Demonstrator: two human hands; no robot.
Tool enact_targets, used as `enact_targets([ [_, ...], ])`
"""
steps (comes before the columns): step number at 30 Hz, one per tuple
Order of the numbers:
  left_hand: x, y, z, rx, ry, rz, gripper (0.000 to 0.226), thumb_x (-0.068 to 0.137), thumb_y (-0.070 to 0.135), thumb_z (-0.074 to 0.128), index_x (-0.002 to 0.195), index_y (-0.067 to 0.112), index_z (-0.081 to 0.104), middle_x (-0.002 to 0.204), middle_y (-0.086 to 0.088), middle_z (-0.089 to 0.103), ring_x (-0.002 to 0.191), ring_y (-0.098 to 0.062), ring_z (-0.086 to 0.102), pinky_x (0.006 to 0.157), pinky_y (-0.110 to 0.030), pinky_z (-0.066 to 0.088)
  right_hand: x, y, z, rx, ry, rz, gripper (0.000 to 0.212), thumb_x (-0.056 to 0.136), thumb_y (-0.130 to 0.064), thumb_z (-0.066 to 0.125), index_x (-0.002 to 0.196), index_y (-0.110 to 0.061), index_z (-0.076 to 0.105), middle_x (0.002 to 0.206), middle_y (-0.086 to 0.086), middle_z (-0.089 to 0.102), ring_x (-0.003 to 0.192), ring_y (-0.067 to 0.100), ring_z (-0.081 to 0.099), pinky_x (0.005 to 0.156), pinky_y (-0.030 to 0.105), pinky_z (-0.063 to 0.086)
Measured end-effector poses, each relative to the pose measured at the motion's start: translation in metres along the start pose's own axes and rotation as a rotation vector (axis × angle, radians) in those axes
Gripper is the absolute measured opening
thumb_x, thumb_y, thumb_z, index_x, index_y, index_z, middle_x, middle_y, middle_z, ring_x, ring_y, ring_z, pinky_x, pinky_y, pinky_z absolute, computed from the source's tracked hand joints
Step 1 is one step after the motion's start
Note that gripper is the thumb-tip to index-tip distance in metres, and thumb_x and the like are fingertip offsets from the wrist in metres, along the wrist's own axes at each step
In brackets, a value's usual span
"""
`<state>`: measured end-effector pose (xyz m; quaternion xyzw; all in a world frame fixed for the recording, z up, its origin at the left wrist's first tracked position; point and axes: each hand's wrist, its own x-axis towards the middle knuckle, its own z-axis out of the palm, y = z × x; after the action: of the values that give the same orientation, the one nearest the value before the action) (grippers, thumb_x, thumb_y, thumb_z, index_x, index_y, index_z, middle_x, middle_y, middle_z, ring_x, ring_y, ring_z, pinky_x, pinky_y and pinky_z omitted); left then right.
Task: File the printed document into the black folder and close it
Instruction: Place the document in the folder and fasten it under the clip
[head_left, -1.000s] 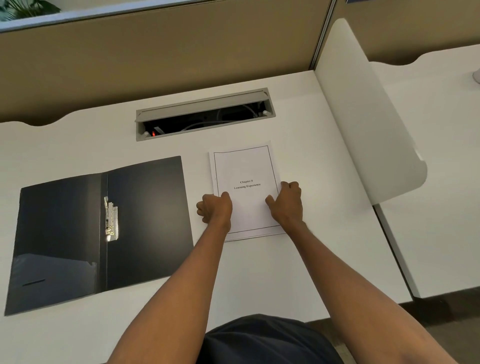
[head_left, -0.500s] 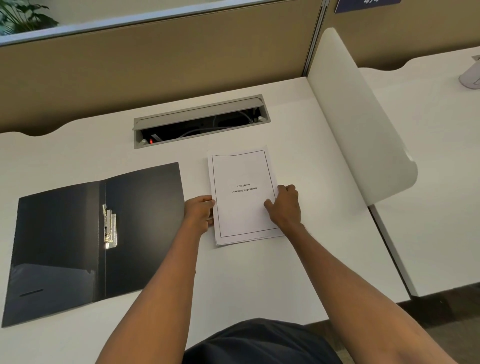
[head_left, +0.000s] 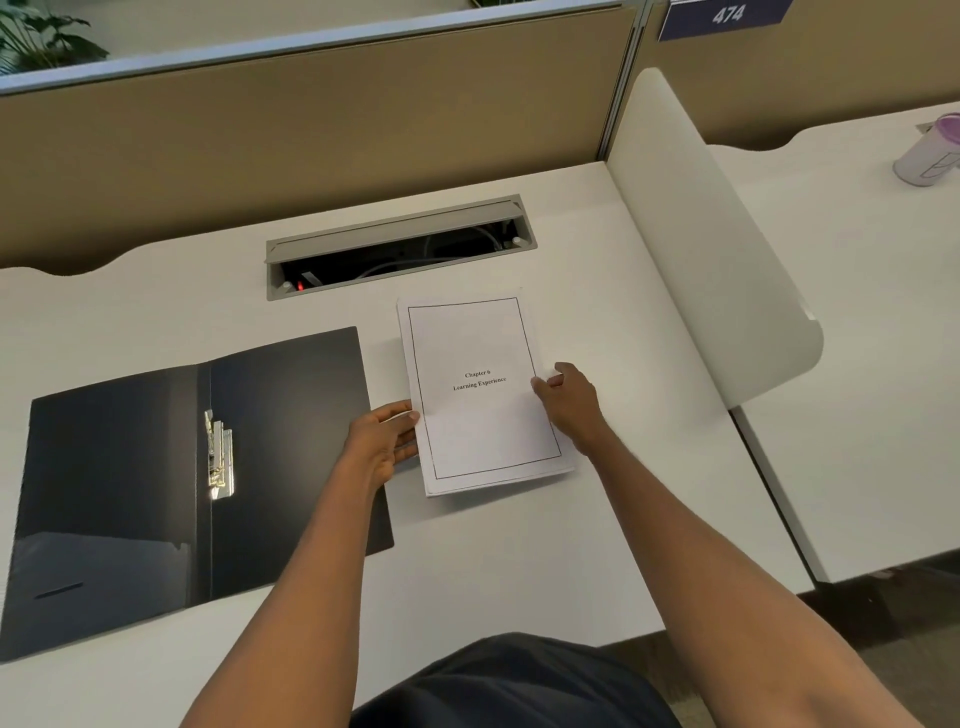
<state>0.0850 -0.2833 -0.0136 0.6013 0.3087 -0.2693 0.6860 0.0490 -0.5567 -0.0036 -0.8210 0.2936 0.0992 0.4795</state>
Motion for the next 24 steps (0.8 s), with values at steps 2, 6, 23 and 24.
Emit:
enact_targets([
  [2,-0.001,0.002,-0.013,-0.012,0.004,-0.002,0.020,0.094,-0.001,0.070,0.111,0.009,0.070,0.097,-0.009,0.077,0.078,-0.022,0.076,0.057,-0.030,0.062,-0.002,-0.006,0.002,0.111,-0.054,0.038,0.061,0.100,-0.036,0.058,0.151,-0.006,0.041,0.116,0.003,0.061,0.112,0.020,0.054,0.093,0.033,0.042],
  [6,-0.004,0.006,-0.044,-0.032,0.017,0.001,0.016,0.095,-0.001,0.069,0.105,0.011,0.070,0.094,-0.007,0.079,0.070,-0.019,0.078,0.056,-0.031,0.063,-0.007,-0.016,0.014,0.280,-0.134,0.103,0.062,0.100,-0.034,0.060,0.151,-0.007,0.039,0.131,0.011,0.061,0.108,0.022,0.057,0.097,0.037,0.050],
  [23,-0.026,0.040,-0.207,0.248,0.080,0.285,0.018,0.091,0.008,0.076,0.108,0.015,0.075,0.096,-0.003,0.082,0.092,-0.025,0.080,0.072,-0.031,0.066,-0.065,-0.064,0.128,0.481,-0.344,0.050,0.013,0.097,-0.002,0.063,0.092,-0.009,0.074,0.081,-0.003,0.077,0.074,0.010,0.071,0.068,0.020,0.057],
  [24,-0.026,0.043,-0.216,0.294,0.135,0.340,0.017,0.092,0.009,0.076,0.106,0.019,0.076,0.095,-0.001,0.081,0.092,-0.023,0.079,0.074,-0.030,0.065,-0.067,-0.065,0.133,0.483,-0.342,0.054,0.014,0.097,-0.002,0.063,0.092,-0.010,0.074,0.081,-0.003,0.078,0.074,0.010,0.072,0.067,0.018,0.057],
])
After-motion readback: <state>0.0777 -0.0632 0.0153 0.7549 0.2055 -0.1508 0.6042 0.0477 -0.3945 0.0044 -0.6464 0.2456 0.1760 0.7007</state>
